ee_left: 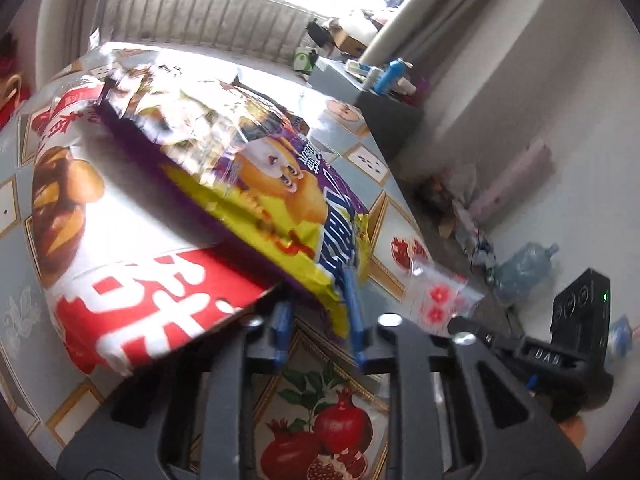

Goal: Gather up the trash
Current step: 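Grasp the purple-yellow chip bag with the left gripper while the right gripper carries the clear bag to the wastebasket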

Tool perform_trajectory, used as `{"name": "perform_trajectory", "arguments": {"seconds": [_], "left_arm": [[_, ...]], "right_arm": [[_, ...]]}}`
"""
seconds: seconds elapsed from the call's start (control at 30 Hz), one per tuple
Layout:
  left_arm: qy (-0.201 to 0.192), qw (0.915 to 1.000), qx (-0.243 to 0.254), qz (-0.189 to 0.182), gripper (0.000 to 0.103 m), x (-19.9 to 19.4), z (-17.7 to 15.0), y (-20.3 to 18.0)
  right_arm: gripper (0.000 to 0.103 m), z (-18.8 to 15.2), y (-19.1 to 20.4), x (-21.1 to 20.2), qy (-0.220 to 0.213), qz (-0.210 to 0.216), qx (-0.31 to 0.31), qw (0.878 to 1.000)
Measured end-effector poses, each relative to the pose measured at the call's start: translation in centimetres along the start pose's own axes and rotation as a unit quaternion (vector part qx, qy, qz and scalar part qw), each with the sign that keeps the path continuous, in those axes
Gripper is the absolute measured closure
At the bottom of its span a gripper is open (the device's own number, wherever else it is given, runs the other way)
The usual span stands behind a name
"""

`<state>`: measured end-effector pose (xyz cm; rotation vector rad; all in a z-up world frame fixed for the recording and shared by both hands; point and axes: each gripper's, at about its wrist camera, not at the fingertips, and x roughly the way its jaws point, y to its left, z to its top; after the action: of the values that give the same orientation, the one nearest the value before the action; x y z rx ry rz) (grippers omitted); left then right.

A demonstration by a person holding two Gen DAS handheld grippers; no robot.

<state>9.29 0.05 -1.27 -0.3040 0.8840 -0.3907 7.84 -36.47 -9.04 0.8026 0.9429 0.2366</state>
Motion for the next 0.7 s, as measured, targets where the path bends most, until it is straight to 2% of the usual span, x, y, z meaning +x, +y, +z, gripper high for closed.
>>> {"name": "perform_trajectory", "arguments": {"seconds": [0.03, 0.2, 0.37, 0.5, 0.7], "left_arm": [[-0.002, 1.0000, 0.001, -0.002, 0.094, -0.1, -0.1, -0.1], [-0.018, 0.9993, 0.032, -0.011, 0.098, -1.0, -0.5, -1.2], [-0.048, 0.9946, 0.088, -0.027, 0.101, -2.7, -1.0, -3.3], [-0.073, 0.9878, 0.134, -0.033, 0.102, -4.1, -1.1, -5.0], [-0.109, 0.9703, 0.210, -0.050, 0.103, -6.5, -1.1, -8.0]], "right_arm": [[0.098, 0.0, 0.0, 0.0, 0.000, 0.000, 0.000, 1.000], [0.098, 0.1, 0.2, 0.0, -0.002, 0.001, -0.002, 1.000], [0.098, 0.0, 0.6, -0.3, -0.006, 0.002, -0.009, 1.000], [0.098, 0.0, 1.0, -0.9, -0.013, 0.004, -0.016, 1.000], [0.098, 0.0, 1.4, -1.8, -0.023, 0.011, -0.023, 0.999]]}}
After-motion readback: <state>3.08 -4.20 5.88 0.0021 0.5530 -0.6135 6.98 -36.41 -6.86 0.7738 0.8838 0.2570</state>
